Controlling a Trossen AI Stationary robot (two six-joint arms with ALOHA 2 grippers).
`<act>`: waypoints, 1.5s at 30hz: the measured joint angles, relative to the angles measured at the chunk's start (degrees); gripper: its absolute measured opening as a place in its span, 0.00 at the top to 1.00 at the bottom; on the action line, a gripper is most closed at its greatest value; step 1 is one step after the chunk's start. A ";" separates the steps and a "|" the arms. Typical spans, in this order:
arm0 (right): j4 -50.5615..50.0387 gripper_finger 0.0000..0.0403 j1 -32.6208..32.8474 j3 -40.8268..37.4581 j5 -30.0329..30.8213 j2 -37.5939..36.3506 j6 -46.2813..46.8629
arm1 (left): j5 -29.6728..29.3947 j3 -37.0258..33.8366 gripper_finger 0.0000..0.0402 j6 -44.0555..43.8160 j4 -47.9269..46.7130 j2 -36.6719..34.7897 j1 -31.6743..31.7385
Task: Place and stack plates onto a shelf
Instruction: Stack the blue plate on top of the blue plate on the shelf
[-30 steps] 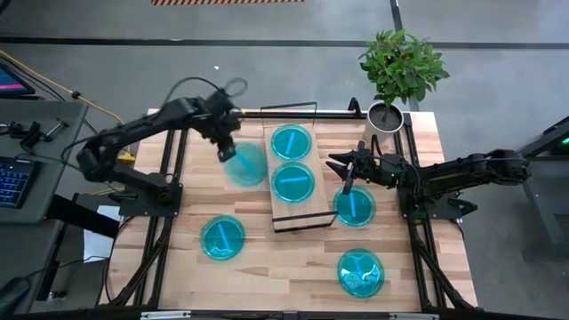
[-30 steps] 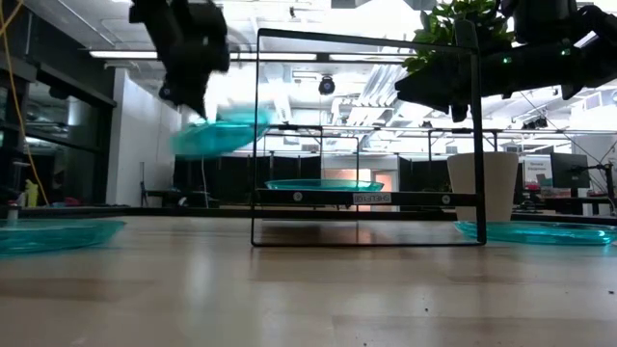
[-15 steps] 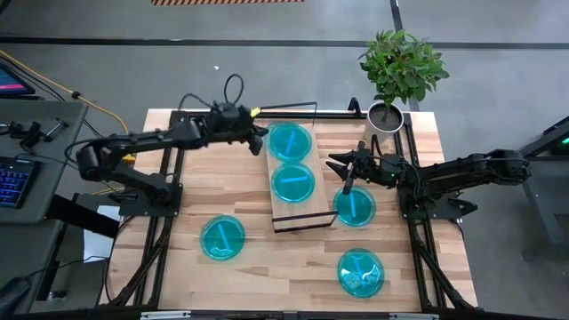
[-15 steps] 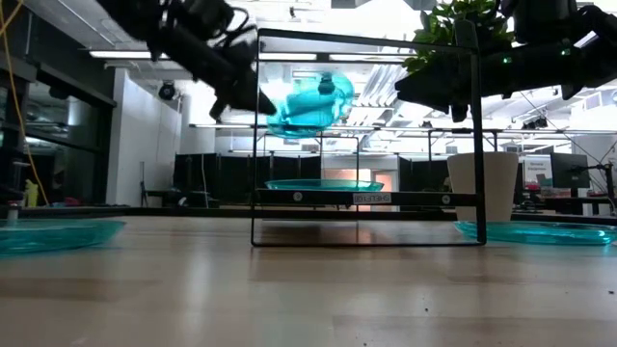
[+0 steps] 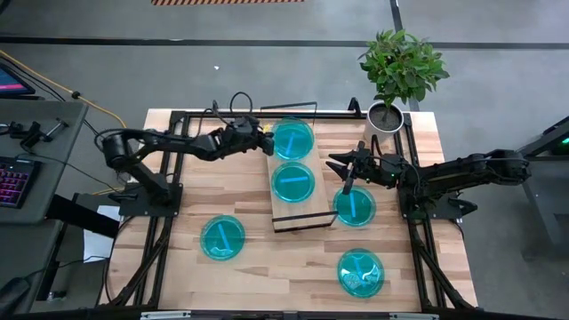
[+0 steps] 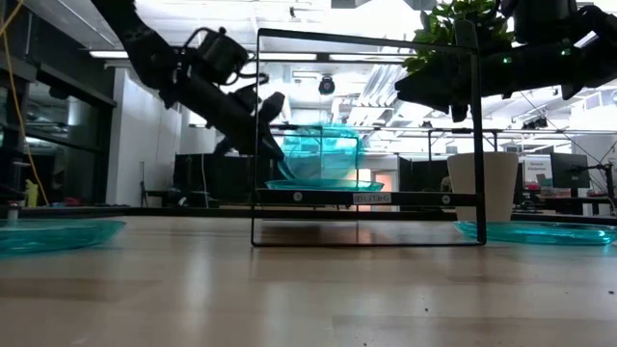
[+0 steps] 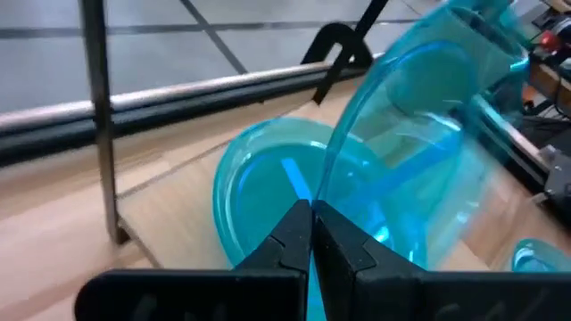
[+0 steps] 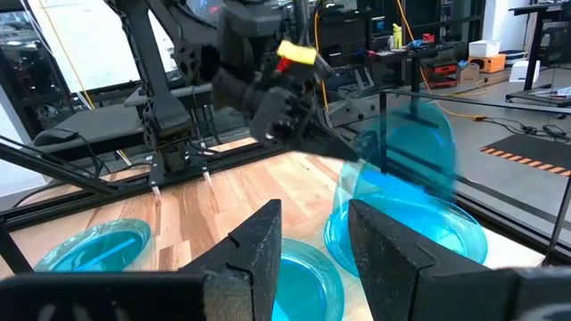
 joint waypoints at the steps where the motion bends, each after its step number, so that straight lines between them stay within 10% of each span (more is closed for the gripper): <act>1: 0.00 0.69 -0.01 0.00 0.00 0.00 0.02 | -0.02 -0.02 1.00 -0.28 1.41 0.99 -0.02; 45: 0.04 0.69 0.00 0.00 0.00 0.00 -0.02 | 3.02 0.15 0.68 10.06 -5.63 -4.55 1.05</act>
